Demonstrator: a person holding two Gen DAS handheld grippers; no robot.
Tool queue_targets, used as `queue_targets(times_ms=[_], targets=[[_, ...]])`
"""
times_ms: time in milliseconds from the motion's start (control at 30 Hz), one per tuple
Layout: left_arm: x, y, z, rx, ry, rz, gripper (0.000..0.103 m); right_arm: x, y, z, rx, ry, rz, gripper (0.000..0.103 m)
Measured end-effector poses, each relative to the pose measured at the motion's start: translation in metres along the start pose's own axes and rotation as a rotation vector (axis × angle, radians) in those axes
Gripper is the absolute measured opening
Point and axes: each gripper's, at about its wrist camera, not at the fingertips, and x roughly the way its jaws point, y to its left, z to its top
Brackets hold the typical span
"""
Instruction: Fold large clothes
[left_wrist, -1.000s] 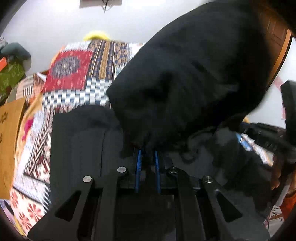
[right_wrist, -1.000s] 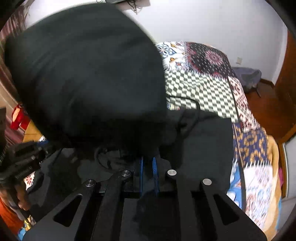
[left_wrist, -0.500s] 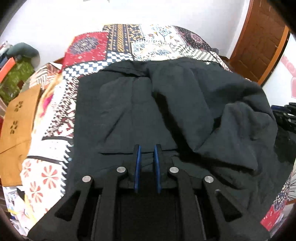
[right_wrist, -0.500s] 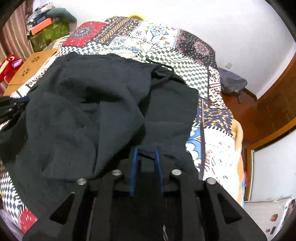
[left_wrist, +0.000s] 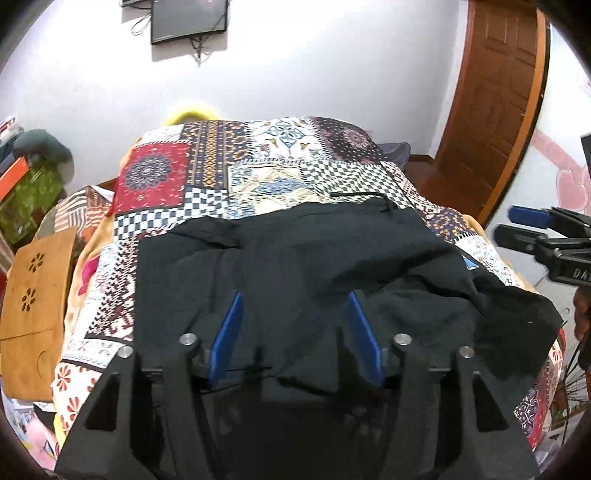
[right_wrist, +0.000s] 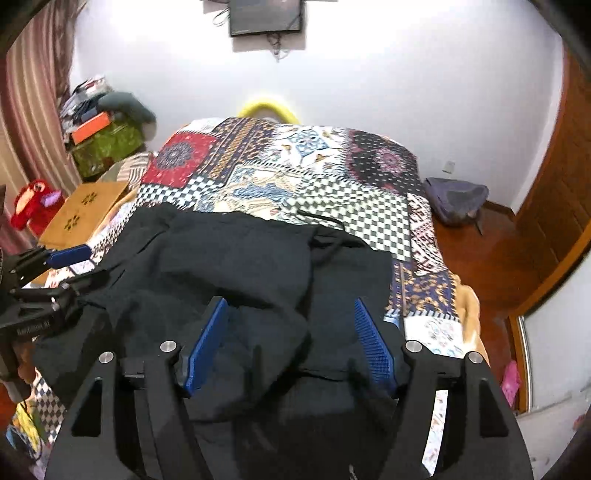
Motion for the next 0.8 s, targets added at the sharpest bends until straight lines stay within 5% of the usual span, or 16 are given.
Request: queue_targets(times_ms=[333, 567, 800], targets=[[0.065, -0.008, -0.051, 0.069, 0.235, 0.036, 0.066, 0.051, 0.010, -0.048, -0.019, 0.221, 0.055, 0.066], [0.055, 0.003, -0.060, 0.041, 0.240, 0.061, 0.068, 0.053, -0.002, -0.067, 0.065, 0.296, 0.098, 0.066], [0.010, 0.017, -0.049, -0.027, 0.146, 0.068, 0.068, 0.004, -0.005, -0.064, 0.052, 0.187, 0.062, 0.066]])
